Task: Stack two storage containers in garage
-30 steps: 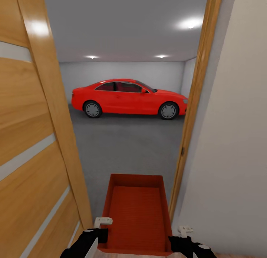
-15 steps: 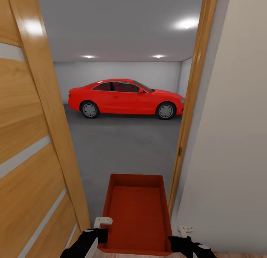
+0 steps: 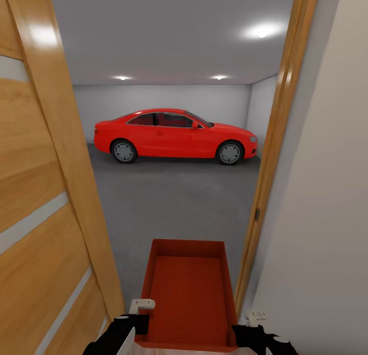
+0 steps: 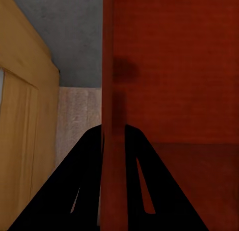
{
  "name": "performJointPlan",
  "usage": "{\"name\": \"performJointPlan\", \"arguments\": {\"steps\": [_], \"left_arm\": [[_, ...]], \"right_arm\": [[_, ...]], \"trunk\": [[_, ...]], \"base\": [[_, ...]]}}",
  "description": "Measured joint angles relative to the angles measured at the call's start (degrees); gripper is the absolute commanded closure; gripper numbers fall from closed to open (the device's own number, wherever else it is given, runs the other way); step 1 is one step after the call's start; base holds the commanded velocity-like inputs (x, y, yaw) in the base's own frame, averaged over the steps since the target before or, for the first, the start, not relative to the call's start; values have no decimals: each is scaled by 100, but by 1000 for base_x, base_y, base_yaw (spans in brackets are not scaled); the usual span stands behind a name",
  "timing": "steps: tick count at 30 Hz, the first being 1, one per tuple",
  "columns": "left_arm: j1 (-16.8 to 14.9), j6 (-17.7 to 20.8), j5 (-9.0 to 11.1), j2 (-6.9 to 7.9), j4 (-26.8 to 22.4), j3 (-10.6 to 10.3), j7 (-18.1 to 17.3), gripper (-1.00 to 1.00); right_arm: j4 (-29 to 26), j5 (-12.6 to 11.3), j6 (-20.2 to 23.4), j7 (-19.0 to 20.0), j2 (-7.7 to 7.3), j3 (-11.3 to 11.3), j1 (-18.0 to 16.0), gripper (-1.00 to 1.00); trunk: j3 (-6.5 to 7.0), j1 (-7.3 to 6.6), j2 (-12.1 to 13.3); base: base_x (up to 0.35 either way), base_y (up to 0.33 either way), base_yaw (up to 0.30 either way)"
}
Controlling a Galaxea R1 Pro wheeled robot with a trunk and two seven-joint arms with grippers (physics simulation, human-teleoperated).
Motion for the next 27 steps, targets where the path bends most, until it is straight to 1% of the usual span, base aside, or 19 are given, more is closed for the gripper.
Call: {"name": "performJointPlan", "arguments": {"steps": [9,19,24,25,27], "left_arm": [[0,-1,1,2,1,0,-3,100],[-1,-2,3,1,5,0,-1,100],[-1,-2,2,2,4,0,-2,100],[0,2,-1,-7,1,0,7,100],[0,3,0,3,1,0,-4,100]], "right_arm": [[0,0,2,-1,2,-1,0,100],[-1,-8,4,-2,-1,7,0,100],[-1,-8,4,-3,0,7,0,100],[1,37,4,25,-1,-43,0,100],[0,-7,3,-3,0,7,0,100]], "trunk": [[0,2,0],[0,0,0],[0,2,1],[0,2,0],[0,2,1]], "base": [[59,12,0],[273,0,0],[55,24,0],[51,174,0],[28,116,0]]}}
